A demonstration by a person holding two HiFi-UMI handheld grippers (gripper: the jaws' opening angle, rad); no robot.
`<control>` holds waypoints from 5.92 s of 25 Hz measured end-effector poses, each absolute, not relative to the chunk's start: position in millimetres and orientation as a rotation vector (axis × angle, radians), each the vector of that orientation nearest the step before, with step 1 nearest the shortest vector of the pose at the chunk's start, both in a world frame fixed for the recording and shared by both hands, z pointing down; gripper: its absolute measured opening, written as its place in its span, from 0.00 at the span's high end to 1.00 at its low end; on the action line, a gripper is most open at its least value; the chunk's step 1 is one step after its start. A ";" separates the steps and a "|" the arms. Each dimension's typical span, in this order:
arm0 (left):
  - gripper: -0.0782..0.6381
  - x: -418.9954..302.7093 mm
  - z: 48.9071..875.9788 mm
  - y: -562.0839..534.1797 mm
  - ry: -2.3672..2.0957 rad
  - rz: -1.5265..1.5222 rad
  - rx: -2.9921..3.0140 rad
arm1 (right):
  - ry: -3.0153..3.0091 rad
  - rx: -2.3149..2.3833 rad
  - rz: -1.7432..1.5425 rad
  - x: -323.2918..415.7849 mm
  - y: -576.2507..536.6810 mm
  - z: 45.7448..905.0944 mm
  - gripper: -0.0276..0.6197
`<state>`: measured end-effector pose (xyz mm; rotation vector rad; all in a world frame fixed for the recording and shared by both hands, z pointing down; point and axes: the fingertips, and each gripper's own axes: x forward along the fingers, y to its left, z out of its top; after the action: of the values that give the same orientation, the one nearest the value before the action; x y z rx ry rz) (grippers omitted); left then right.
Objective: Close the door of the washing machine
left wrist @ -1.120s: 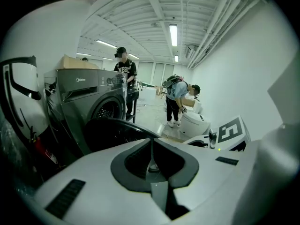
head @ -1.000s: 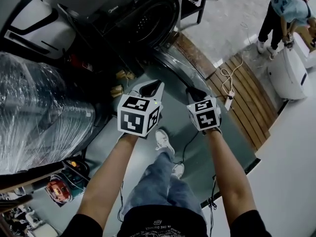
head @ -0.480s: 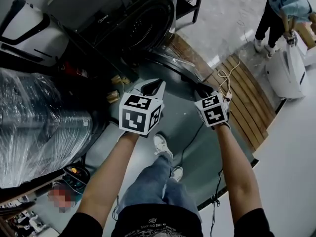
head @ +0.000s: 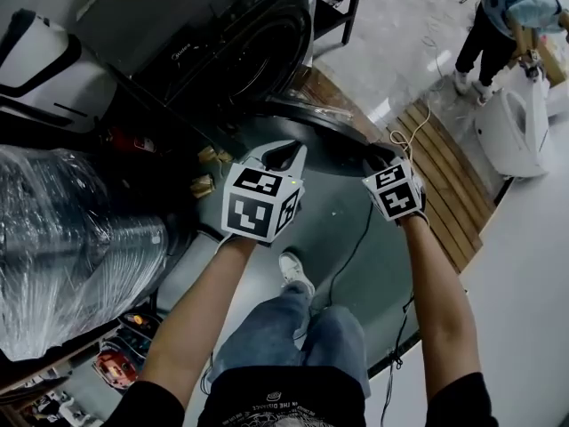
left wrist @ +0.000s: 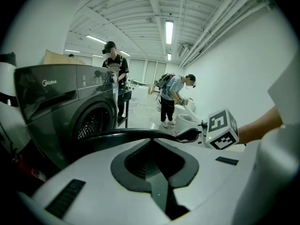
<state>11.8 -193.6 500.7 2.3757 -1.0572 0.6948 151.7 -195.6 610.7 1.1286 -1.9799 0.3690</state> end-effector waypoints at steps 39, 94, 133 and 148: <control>0.84 56.1 506.6 -338.1 -1.240 0.612 2.236 | -2.049 0.786 0.128 171.3 -376.6 612.9 0.77; 0.84 -17.2 533.9 -479.4 -1.641 0.432 1.863 | -2.096 0.365 -0.239 54.8 -604.5 616.3 0.73; 0.84 -76.2 472.4 -445.0 -1.824 0.396 1.762 | -2.181 0.523 -0.144 40.6 -597.0 579.4 0.68; 0.84 -148.3 382.6 -356.1 -1.956 0.321 1.732 | -2.446 0.496 -0.022 -64.5 -467.5 451.0 0.72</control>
<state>-148.3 -356.1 382.6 1.7317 -1.9562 0.3209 -64.5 -467.5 451.0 0.4955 -2.4465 -0.0216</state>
